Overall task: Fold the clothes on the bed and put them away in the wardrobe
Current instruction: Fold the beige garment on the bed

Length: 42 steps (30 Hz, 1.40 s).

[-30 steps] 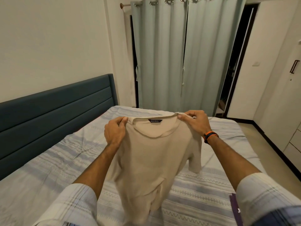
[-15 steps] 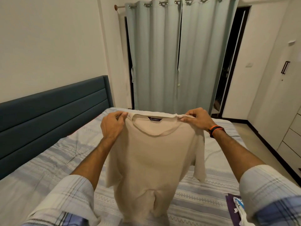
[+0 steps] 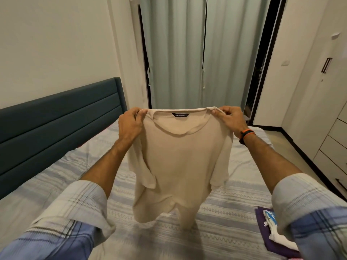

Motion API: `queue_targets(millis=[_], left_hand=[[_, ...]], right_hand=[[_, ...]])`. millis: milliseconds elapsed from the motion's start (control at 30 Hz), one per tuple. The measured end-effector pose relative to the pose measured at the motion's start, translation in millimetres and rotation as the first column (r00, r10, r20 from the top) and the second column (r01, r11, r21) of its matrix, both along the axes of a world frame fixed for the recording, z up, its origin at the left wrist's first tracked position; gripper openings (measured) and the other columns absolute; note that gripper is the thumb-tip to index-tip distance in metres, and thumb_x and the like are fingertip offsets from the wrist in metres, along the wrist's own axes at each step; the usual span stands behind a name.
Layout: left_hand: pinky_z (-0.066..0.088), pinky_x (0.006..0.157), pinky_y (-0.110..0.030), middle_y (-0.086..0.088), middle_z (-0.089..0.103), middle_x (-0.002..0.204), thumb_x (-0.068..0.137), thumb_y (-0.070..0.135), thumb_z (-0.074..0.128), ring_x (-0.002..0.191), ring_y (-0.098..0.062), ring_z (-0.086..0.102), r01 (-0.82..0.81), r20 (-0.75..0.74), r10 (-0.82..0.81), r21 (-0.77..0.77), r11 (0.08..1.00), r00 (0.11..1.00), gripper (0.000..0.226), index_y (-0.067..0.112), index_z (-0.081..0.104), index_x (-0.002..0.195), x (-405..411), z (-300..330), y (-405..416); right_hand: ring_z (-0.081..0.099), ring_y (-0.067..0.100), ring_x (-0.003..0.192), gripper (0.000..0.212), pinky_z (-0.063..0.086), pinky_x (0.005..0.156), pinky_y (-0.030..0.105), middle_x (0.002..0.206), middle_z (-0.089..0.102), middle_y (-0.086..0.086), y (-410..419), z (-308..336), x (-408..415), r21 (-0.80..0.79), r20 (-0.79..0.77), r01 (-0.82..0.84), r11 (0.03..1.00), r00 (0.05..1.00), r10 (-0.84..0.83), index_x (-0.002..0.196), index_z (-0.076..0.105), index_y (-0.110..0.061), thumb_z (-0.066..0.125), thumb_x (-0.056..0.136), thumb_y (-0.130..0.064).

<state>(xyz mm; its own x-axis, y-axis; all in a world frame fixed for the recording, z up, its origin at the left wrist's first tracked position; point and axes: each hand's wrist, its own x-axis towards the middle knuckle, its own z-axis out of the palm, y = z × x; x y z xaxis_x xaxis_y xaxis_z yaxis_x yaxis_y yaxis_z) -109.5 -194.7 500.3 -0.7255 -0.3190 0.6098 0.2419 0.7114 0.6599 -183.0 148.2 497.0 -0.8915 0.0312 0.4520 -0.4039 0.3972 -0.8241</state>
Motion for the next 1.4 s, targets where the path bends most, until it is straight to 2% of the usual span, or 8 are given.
queue_targets(millis=[300, 667, 900, 1067, 1167, 1233, 1300, 1400], left_hand=[[0.057, 0.073, -0.039, 0.0, 0.07, 0.079, 0.093, 0.053, 0.056, 0.075, -0.018, 0.063, 0.01, -0.036, -0.013, -0.097, 0.995, 0.999, 0.041, 0.016, 0.074, 0.089, 8, 15, -13], [0.049, 0.076, -0.028, 0.0, 0.069, 0.083, 0.096, 0.04, 0.057, 0.076, -0.014, 0.061, -0.003, -0.019, 0.002, -0.028, 1.0, 1.0, 0.033, 0.012, 0.075, 0.095, 22, 15, -11], [0.045, 0.065, -0.022, -0.013, 0.068, 0.079, 0.095, 0.04, 0.059, 0.07, -0.013, 0.057, 0.121, 0.119, -0.12, -0.004, 0.993, 0.986, 0.04, 0.005, 0.072, 0.082, 28, 8, -11], [0.046, 0.064, -0.029, -0.015, 0.058, 0.06, 0.092, 0.036, 0.063, 0.058, -0.019, 0.053, 0.326, 0.23, -0.396, 0.289, 0.9, 0.889, 0.047, 0.003, 0.065, 0.058, 51, 11, -11], [0.056, 0.066, -0.027, -0.002, 0.072, 0.072, 0.097, 0.026, 0.054, 0.067, -0.014, 0.068, 0.356, 0.223, -0.642, 0.678, 0.643, 0.734, 0.038, 0.015, 0.078, 0.069, 61, 7, -9], [0.058, 0.079, -0.034, -0.007, 0.074, 0.089, 0.092, 0.026, 0.062, 0.086, -0.023, 0.07, 0.207, 0.288, -0.556, 0.719, 0.664, 0.78, 0.021, 0.012, 0.077, 0.086, 53, -5, -1], [0.055, 0.087, -0.039, -0.007, 0.071, 0.099, 0.083, 0.032, 0.074, 0.096, -0.028, 0.066, -0.026, 0.445, -0.225, 0.491, 0.871, 0.866, 0.026, 0.008, 0.073, 0.094, 40, -24, 4], [0.055, 0.08, -0.037, -0.007, 0.068, 0.083, 0.082, 0.037, 0.072, 0.082, -0.028, 0.063, -0.154, 0.464, -0.027, 0.347, 0.925, 0.885, 0.032, 0.006, 0.069, 0.076, 34, -41, 20]], right_hand=[[0.055, 0.016, 0.064, 0.043, 0.043, 0.06, 0.031, 0.076, 0.07, 0.019, 3, 24, 13, 0.136, -0.061, 0.009, 0.991, 0.998, -0.001, 0.078, 0.077, -0.014, 0.075, 0.077, -0.058], [0.053, 0.012, 0.059, 0.032, 0.04, 0.057, 0.028, 0.064, 0.066, 0.008, 1, 21, 22, 0.12, -0.058, -0.065, 0.991, 0.996, 0.073, 0.071, 0.075, -0.015, 0.078, 0.08, -0.046], [0.046, 0.016, 0.06, 0.05, 0.035, 0.058, 0.031, 0.062, 0.053, 0.006, 10, 12, 26, 0.096, 0.016, -0.18, 0.979, 0.984, 0.179, 0.069, 0.07, -0.005, 0.077, 0.076, -0.054], [0.057, 0.019, 0.063, 0.046, 0.046, 0.06, 0.028, 0.072, 0.06, 0.011, 25, 20, 48, -0.032, 0.251, -0.416, 0.909, 0.877, 0.41, 0.076, 0.066, 0.004, 0.075, 0.08, -0.041], [0.065, 0.015, 0.06, 0.023, 0.054, 0.059, 0.026, 0.07, 0.069, 0.005, 33, 13, 50, -0.23, 0.397, -0.476, 0.849, 0.75, 0.528, 0.069, 0.071, -0.009, 0.075, 0.082, -0.027], [0.059, 0.013, 0.057, 0.038, 0.049, 0.061, 0.025, 0.066, 0.063, 0.005, 22, -1, 44, -0.141, 0.42, -0.342, 0.929, 0.829, 0.369, 0.069, 0.065, 0.002, 0.08, 0.078, -0.033], [0.038, 0.011, 0.049, 0.053, 0.031, 0.05, 0.02, 0.055, 0.042, 0.0, 3, -16, 43, 0.163, 0.357, -0.183, 0.969, 0.927, 0.115, 0.054, 0.047, -0.003, 0.081, 0.078, -0.036], [0.024, 0.012, 0.047, 0.062, 0.022, 0.042, 0.022, 0.046, 0.025, -0.008, -27, -33, 45, 0.298, 0.244, -0.05, 0.953, 0.969, -0.026, 0.046, 0.027, -0.019, 0.076, 0.082, -0.033]])
